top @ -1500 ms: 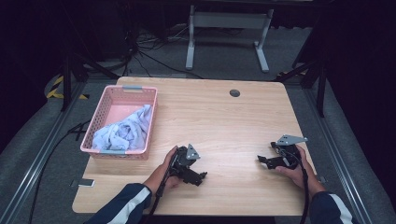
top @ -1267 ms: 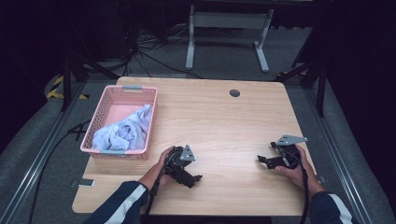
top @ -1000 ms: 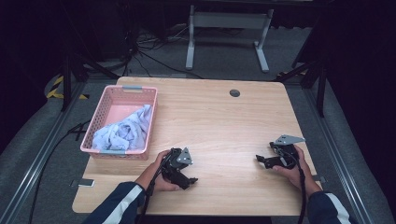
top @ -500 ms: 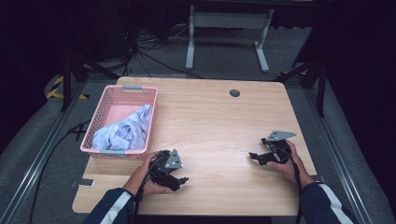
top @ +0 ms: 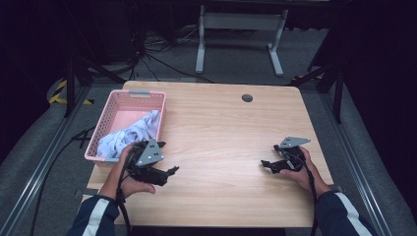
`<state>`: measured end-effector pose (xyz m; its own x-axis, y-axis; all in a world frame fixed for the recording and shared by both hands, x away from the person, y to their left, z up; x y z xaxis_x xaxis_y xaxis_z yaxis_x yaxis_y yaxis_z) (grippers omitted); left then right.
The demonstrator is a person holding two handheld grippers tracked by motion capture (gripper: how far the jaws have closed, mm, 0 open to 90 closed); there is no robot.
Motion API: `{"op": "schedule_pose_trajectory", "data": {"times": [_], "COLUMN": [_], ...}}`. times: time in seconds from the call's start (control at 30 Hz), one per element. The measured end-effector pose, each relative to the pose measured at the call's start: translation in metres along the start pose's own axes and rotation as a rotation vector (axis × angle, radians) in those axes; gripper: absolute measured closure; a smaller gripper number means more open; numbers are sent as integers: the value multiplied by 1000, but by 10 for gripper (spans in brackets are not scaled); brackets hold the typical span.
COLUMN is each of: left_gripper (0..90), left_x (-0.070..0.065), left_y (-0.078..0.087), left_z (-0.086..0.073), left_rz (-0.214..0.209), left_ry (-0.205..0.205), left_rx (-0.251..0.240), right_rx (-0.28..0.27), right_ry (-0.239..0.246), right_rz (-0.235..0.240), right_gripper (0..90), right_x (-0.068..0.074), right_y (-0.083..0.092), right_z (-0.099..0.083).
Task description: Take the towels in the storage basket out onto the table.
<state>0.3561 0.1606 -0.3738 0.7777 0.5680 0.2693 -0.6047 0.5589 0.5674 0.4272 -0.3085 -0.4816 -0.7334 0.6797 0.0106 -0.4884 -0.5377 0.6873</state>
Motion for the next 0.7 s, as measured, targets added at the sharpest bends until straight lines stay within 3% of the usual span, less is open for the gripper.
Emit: {"op": "schedule_pose_trajectory", "data": {"times": [0.07,0.13,0.23,0.27,0.4,0.43,0.47,0.5,0.53,0.7], "left_gripper": [157,157,157,157,157,157,157,157,157,158], "left_x": [12,17,33,42,56,65,65,78,78,107], "left_y": [9,11,15,16,19,19,19,18,18,-1], "left_z": [-3,-5,-13,-17,-21,-25,-25,-31,-31,-49], "left_rz": [47,54,114,124,148,158,158,153,153,153], "left_ry": [14,22,69,84,83,106,106,116,116,187], "left_rx": [0,4,12,23,51,60,60,99,99,219], "right_rx": [0,0,0,0,0,0,0,0,0,-2], "right_ry": [-1,-2,-3,-3,-3,-3,-3,-3,-3,-5], "right_rz": [-1,-3,-3,-2,-3,-3,-3,-3,-3,-1], "right_gripper": [126,126,126,126,125,126,126,126,126,126], "right_x": [0,0,0,0,0,0,0,0,0,1], "right_y": [0,0,0,0,0,0,0,0,0,1], "right_z": [0,0,0,0,0,0,0,0,0,-1]}}
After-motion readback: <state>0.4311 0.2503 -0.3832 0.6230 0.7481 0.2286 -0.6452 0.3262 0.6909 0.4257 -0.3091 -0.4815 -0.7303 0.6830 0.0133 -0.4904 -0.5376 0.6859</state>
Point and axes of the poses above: each handheld gripper's, and its own axes: y roughly backward along the jaws, z roughly out of its top, x roughly to its left, the point moved 2 cm from there along -y, roughly forward along the jaws, and after that the axes turned 4 degrees about z, right-handed, at the moved point
